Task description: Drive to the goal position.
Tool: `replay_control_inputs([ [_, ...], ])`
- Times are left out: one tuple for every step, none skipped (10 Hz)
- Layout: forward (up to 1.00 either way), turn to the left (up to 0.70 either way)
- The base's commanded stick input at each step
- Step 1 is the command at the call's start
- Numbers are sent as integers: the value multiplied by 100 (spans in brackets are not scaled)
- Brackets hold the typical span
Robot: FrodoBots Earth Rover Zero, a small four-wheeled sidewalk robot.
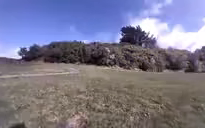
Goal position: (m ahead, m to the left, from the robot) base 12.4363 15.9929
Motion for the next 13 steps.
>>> replay_control_inputs([
  [70, 0],
  [70, 0],
  [70, 0],
  [70, 0],
  [70, 0],
  [70, 0],
  [70, 0],
  [70, 0],
  [70, 0],
  [70, 0],
  [70, 0],
  [70, 0],
  [70, 0],
])
